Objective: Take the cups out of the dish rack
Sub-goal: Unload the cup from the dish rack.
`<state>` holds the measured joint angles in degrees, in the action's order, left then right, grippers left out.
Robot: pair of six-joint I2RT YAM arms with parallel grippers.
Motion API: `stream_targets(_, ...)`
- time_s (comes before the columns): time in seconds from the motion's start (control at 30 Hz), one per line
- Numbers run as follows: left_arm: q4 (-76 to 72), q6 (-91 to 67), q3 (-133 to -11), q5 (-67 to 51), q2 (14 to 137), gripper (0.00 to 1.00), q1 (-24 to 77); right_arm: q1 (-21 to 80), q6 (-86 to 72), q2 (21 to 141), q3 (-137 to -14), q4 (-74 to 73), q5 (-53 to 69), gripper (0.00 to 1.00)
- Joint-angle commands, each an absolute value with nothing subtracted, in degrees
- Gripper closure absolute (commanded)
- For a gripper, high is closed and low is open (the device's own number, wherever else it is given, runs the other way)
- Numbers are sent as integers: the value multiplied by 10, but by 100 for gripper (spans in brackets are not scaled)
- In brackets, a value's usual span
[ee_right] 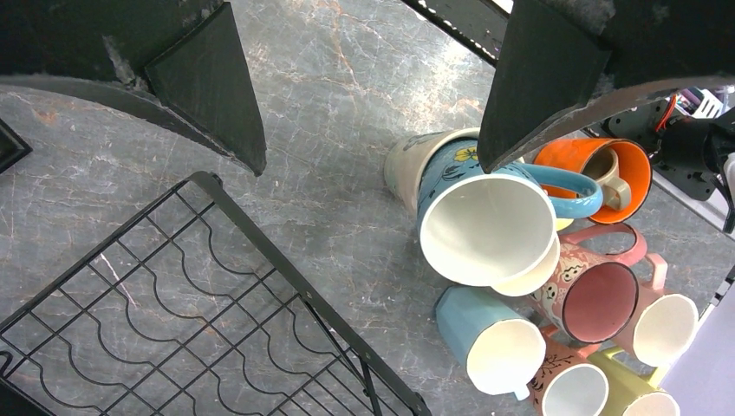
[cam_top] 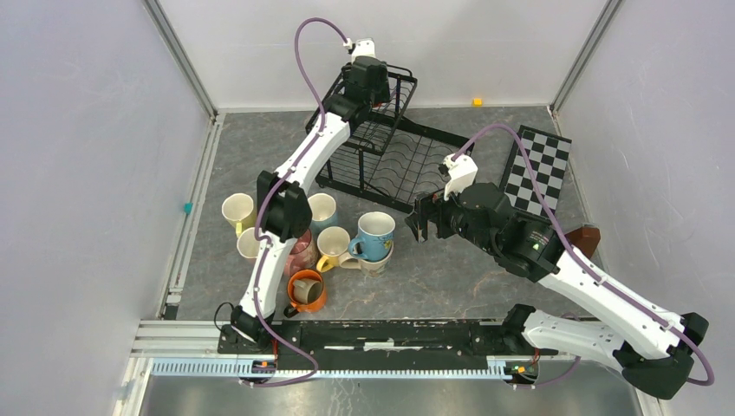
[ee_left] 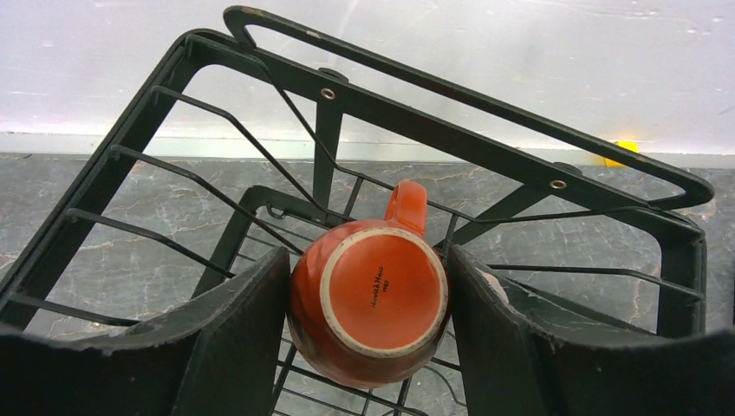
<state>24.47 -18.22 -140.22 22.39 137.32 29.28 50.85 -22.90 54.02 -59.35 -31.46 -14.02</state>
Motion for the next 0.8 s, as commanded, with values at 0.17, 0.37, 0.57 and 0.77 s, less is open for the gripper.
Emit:
stream_targets(0.17,244,-142,-1411,183,1316,57,291,507,-230,538,-596,-293,-142,2)
stream_targets(0.37,242,-135,-1411,187,1289,64,291,507,-229,545,-598,-286,-137,2)
stream_targets(0.57,243,-133,-1411,185,1271,68,290,507,-229,550,-600,-282,-134,2)
stream_targets(0.77,255,-140,-1411,183,1248,68,290,507,-226,549,-602,-266,-131,2)
